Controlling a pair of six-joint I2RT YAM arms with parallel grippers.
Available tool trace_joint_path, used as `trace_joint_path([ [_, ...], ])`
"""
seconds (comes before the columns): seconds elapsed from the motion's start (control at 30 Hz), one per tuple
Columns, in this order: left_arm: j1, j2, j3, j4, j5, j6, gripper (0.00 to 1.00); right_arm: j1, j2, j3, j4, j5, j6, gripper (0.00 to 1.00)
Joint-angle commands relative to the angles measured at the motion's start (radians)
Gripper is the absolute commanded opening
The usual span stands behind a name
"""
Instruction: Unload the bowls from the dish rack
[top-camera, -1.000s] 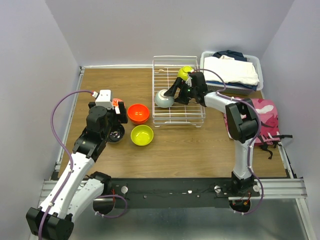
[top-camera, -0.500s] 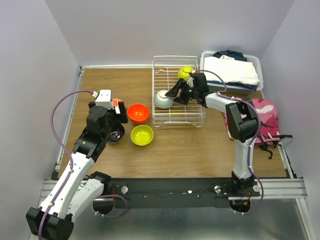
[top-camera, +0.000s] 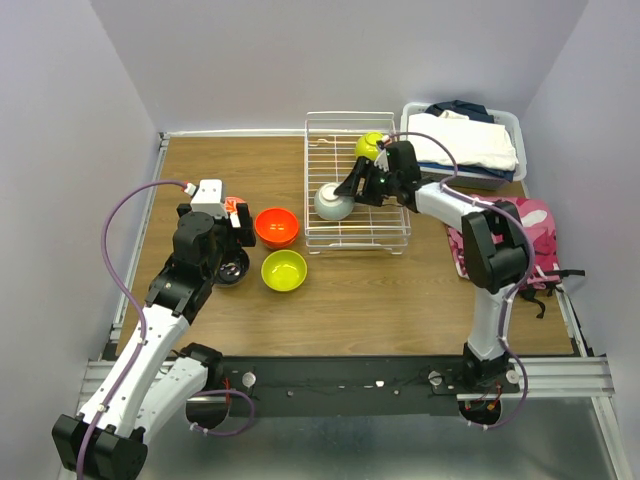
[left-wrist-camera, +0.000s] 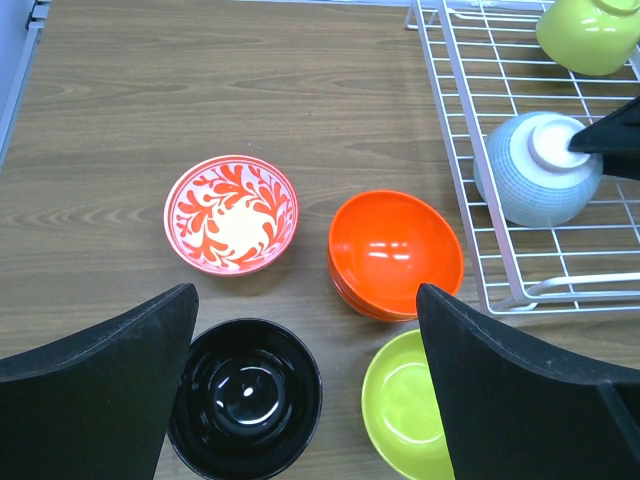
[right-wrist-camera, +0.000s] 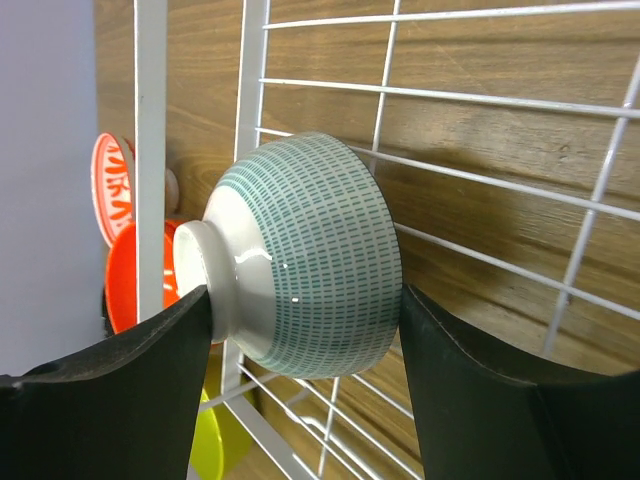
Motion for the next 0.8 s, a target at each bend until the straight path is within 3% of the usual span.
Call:
trace_joint_path([
  [0.0,-0.003,-0.003,-0.01,0.022,0.003,0.006,0.99,0.007,-0.094,0.041,-0.094,0.076,-0.154,0.36],
  [0.5,-0.003,0.022,-0.004,0.012,0.023,-0.005,0.99,0.024,-0.258,0.049,-0.232,0.254,-0.464,0.35],
  [0.77,-0.003,0.043,0.004,0.002,0.035,-0.026,0.99,0.149,-0.387,-0.008,-0.186,0.533,-0.718,0.35],
])
